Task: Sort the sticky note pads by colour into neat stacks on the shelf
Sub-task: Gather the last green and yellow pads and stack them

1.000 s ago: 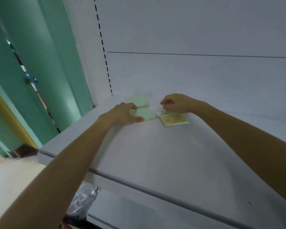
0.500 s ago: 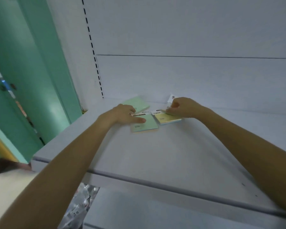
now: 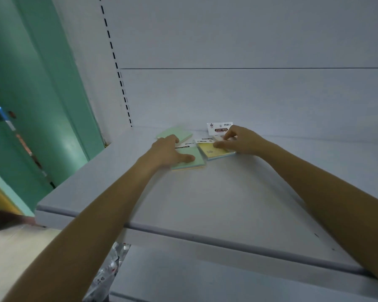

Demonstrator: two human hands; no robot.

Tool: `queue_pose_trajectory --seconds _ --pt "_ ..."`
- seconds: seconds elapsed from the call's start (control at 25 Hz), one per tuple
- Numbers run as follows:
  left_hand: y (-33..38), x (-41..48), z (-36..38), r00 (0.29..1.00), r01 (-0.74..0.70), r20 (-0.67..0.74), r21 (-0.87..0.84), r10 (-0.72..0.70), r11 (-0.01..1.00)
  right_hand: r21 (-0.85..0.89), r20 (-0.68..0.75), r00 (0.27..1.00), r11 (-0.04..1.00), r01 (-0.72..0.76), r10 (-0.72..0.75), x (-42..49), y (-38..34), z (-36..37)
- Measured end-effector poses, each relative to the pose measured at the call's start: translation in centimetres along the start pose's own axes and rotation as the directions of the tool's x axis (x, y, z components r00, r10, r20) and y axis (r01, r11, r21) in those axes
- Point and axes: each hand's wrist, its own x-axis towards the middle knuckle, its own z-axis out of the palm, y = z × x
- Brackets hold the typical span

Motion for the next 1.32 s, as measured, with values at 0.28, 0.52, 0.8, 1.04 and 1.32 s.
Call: queue_pose_trajectory --seconds 0.28,0.52,0.8,1.04,1.32 --pt "0.2 -1.0 0.6 0.998 0.034 -0.056 -0.107 -0.040 0.994 0.263 -0.365 0.928 0.964 0.030 0.070 -0.3 0.3 -0.5" --pt "0.8 -1.4 0.5 0.997 0.038 -0.067 -0.154 -0.049 0.987 0.732 -0.395 0.877 0.671 0.120 0.274 -1.0 1.3 -1.5" --pt "1.6 -2.3 0.0 0.982 -0.140 -0.185 -0.524 0.047 0.840 0.729 -0.376 0.896 0.672 0.129 0.236 -1.7 1.9 -1.6" --pt "1.3 -3.2 -2.4 0.913 -0.271 -0.407 -0.656 -0.027 0.705 0.662 -0.346 0.927 0.738 0.131 0.146 -2.7 0.9 -1.6" --pt "6.3 -2.4 0.0 0.935 -0.318 -0.343 -0.693 0.093 0.647 0.620 -0.477 0.849 0.772 0.140 0.229 -8.4 2.9 -3.6"
